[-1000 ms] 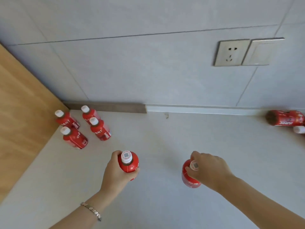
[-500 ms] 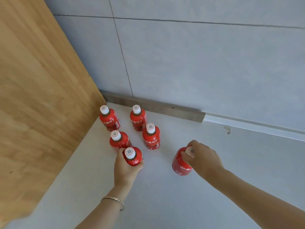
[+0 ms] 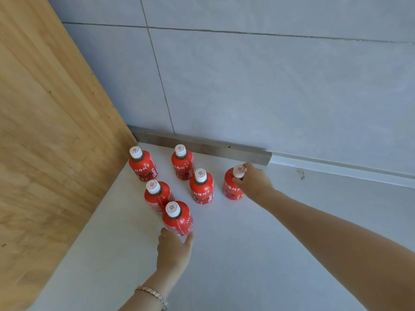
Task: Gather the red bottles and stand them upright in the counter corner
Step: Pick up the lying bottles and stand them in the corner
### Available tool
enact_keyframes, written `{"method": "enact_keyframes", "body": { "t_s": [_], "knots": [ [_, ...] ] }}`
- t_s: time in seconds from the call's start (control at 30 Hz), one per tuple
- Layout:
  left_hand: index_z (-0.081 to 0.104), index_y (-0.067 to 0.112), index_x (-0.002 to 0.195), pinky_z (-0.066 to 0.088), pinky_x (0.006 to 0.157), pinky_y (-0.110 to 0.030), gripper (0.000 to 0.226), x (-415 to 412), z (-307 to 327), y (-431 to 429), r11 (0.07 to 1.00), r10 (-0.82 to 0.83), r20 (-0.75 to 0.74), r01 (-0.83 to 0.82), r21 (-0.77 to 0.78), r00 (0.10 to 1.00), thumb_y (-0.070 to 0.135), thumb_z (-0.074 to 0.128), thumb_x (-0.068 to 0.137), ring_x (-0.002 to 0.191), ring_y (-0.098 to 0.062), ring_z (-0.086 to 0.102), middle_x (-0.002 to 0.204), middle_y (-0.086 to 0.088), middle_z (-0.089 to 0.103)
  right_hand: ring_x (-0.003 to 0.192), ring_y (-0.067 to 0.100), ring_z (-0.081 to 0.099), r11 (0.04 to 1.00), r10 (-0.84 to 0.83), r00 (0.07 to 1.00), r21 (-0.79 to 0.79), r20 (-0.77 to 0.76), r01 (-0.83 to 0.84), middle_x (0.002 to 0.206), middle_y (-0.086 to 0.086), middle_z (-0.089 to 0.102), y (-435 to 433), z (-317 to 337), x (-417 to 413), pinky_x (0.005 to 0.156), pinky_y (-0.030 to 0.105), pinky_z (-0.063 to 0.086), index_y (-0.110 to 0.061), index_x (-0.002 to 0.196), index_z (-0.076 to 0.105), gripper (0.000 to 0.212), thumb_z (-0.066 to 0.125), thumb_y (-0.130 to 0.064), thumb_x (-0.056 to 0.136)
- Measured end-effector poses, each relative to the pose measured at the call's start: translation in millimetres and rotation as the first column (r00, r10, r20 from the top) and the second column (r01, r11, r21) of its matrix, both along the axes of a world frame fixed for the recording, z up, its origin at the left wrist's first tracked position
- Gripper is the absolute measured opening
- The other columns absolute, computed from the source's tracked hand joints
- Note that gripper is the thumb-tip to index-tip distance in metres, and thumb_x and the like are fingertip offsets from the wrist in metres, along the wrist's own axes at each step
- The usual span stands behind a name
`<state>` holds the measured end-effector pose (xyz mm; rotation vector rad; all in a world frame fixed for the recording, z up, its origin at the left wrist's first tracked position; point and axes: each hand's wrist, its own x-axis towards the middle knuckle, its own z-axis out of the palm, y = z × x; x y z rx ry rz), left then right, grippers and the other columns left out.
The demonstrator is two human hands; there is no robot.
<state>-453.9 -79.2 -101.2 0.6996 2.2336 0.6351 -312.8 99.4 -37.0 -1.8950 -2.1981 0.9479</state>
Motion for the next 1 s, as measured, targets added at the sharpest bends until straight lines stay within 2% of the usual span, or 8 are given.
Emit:
{"method": "enact_keyframes", "body": {
  "t_s": [0.07, 0.1, 0.23, 0.37, 0.5, 0.63, 0.77, 1.0],
  "knots": [
    [0.039, 0.003, 0.129, 0.042, 0.098, -0.034, 0.053, 23.7, 3.4, -9.9, 0.948, -0.213, 0.03, 0.214, -0.238, 0.977, 0.038, 0.051, 0.09, 0.122, -0.028, 0.051, 0.132, -0.015, 0.05, 0.103, 0.029, 0.062, 0.998, 0.035, 0.999, -0.048, 0.023, -0.034, 0.114, 0.011, 0.064, -9.0, 2.1, 23.0, 0.082, 0.034, 0.05, -0.012, 0.119, 0.055, 0.034, 0.054, -0.028, 0.089],
    [0.042, 0.006, 0.126, 0.042, 0.097, -0.031, 0.046, 36.9, 5.4, -11.5, 0.902, -0.343, 0.065, 0.348, -0.257, 0.937, 0.036, 0.047, 0.092, 0.121, -0.026, 0.052, 0.13, -0.012, 0.053, 0.106, 0.026, 0.061, 0.996, 0.063, 0.997, -0.064, 0.053, -0.06, 0.116, 0.008, 0.064, -14.7, 2.3, 37.8, 0.086, 0.033, 0.049, -0.014, 0.117, 0.058, 0.032, 0.053, -0.028, 0.09],
    [0.052, 0.015, 0.12, 0.043, 0.095, -0.026, 0.033, 91.3, 27.0, 13.6, 0.694, -0.707, 0.065, 0.708, -0.128, 0.704, 0.03, 0.045, 0.092, 0.115, -0.017, 0.057, 0.12, 0.0, 0.061, 0.112, 0.018, 0.059, 0.993, 0.075, 0.986, -0.103, 0.15, -0.06, 0.12, -0.001, 0.064, -39.3, 2.2, 115.3, 0.094, 0.029, 0.045, -0.02, 0.115, 0.061, 0.028, 0.049, -0.028, 0.091],
    [0.055, 0.014, 0.117, 0.044, 0.094, -0.026, 0.03, 166.9, 56.7, 65.1, 0.479, -0.877, -0.032, 0.868, -0.129, 0.479, 0.026, 0.045, 0.091, 0.114, -0.02, 0.058, 0.123, -0.002, 0.063, 0.117, 0.02, 0.057, 0.952, 0.086, 0.96, -0.307, 0.267, 0.0, 0.127, 0.001, 0.06, -61.8, 9.5, 218.0, 0.096, 0.03, 0.044, -0.015, 0.12, 0.059, 0.033, 0.051, -0.028, 0.09],
    [0.055, 0.015, 0.118, 0.044, 0.095, -0.028, 0.031, 264.2, 74.3, 114.8, 0.324, -0.945, -0.099, 0.935, -0.145, 0.312, 0.027, 0.044, 0.092, 0.115, -0.021, 0.057, 0.124, -0.002, 0.061, 0.116, 0.021, 0.058, 0.925, -0.039, 0.933, -0.341, 0.357, 0.17, 0.128, 0.005, 0.06, -76.5, 15.2, 342.8, 0.096, 0.032, 0.046, -0.01, 0.118, 0.061, 0.035, 0.05, -0.027, 0.089],
    [0.057, 0.017, 0.113, 0.046, 0.095, -0.031, 0.027, 372.7, 78.1, 148.4, 0.269, -0.959, -0.13, 0.952, -0.148, 0.251, 0.029, 0.046, 0.091, 0.11, -0.021, 0.058, 0.121, -0.002, 0.061, 0.118, 0.022, 0.056, 0.905, -0.19, 0.902, -0.287, 0.388, 0.314, 0.128, 0.005, 0.059, -77.1, 12.5, 474.6, 0.1, 0.035, 0.046, -0.01, 0.118, 0.061, 0.036, 0.05, -0.027, 0.088],
    [0.059, 0.016, 0.11, 0.048, 0.094, -0.032, 0.026, 483.6, 77.4, 163.8, 0.265, -0.96, -0.136, 0.954, -0.138, 0.246, 0.027, 0.047, 0.09, 0.107, -0.021, 0.06, 0.118, -0.003, 0.063, 0.117, 0.022, 0.054, 0.897, -0.277, 0.883, -0.228, 0.379, 0.379, 0.127, 0.003, 0.057, -64.7, 7.0, 597.8, 0.096, 0.032, 0.045, -0.013, 0.118, 0.058, 0.033, 0.05, -0.027, 0.09],
    [0.059, 0.019, 0.108, 0.047, 0.091, -0.031, 0.024, 624.0, 71.9, 184.7, 0.29, -0.952, -0.162, 0.935, -0.206, 0.26, 0.026, 0.044, 0.09, 0.106, -0.022, 0.06, 0.116, -0.001, 0.064, 0.128, 0.02, 0.046, 0.95, -0.254, 0.86, -0.053, 0.442, 0.307, 0.137, 0.001, 0.047, -22.0, 0.7, 744.0, 0.101, 0.031, 0.042, -0.018, 0.131, 0.048, 0.039, 0.049, -0.024, 0.092]
  ]
}}
